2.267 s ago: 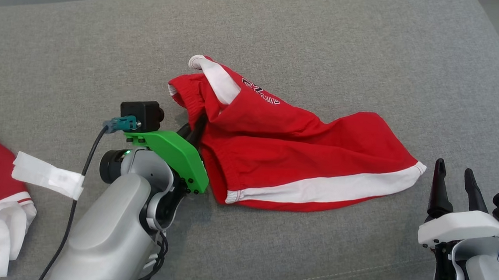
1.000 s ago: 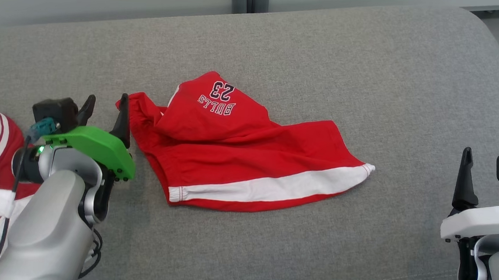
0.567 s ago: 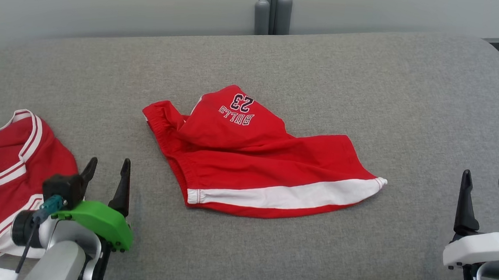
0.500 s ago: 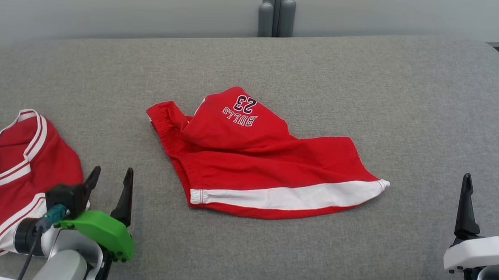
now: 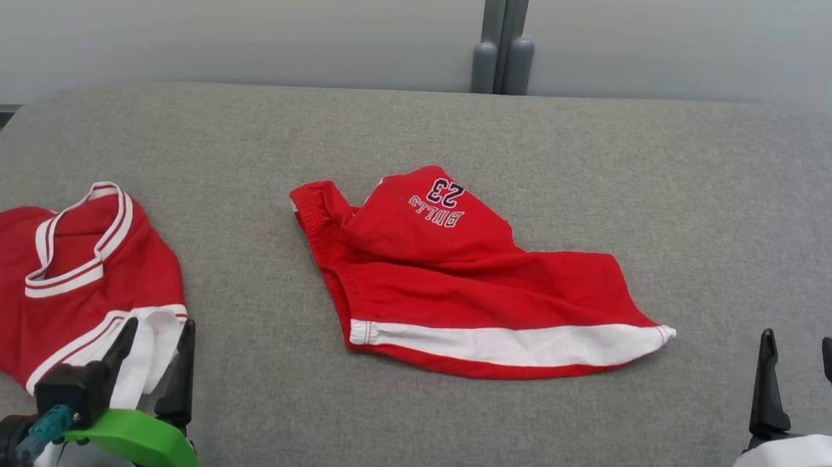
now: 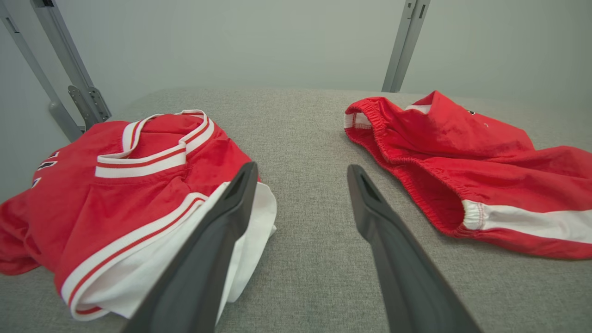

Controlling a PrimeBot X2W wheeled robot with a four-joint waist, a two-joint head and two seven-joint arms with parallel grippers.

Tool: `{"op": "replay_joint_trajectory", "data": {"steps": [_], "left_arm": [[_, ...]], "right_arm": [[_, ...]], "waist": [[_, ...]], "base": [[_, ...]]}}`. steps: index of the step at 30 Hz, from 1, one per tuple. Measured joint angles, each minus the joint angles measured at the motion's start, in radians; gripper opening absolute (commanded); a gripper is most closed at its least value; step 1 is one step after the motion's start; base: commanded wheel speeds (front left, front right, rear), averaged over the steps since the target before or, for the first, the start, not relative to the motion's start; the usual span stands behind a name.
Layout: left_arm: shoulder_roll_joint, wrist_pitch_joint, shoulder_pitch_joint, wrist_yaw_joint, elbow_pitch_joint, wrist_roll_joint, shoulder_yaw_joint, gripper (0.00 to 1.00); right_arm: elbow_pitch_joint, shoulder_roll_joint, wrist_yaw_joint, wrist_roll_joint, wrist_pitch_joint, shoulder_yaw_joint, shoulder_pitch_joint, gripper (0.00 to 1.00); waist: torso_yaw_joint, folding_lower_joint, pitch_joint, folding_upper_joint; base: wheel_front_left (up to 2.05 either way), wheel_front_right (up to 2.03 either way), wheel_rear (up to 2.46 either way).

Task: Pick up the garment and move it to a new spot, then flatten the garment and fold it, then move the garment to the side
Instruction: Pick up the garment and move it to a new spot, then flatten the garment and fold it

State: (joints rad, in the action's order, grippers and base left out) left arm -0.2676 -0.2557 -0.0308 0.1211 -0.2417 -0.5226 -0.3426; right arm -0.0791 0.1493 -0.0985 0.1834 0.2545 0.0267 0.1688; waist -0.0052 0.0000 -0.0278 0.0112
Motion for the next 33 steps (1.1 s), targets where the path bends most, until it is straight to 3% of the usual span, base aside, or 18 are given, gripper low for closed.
{"op": "replay_joint_trajectory", "data": {"steps": [14,33], "left_arm": [[0.031,0.000,0.075,0.000,0.132,0.042,0.080,1.00],[0.042,0.000,0.139,-0.056,0.191,0.089,0.086,1.00]], "right_arm": [[0.016,0.000,0.023,-0.018,0.000,-0.010,0.005,1.00],[0.018,-0.011,0.039,-0.033,0.000,-0.008,0.004,1.00]], "waist": [[0.035,0.0000,0.003,0.0000],[0.013,-0.0001,-0.009,0.0000]], "base": [[0.00,0.00,0.00],[0.00,0.00,0.00]]}}
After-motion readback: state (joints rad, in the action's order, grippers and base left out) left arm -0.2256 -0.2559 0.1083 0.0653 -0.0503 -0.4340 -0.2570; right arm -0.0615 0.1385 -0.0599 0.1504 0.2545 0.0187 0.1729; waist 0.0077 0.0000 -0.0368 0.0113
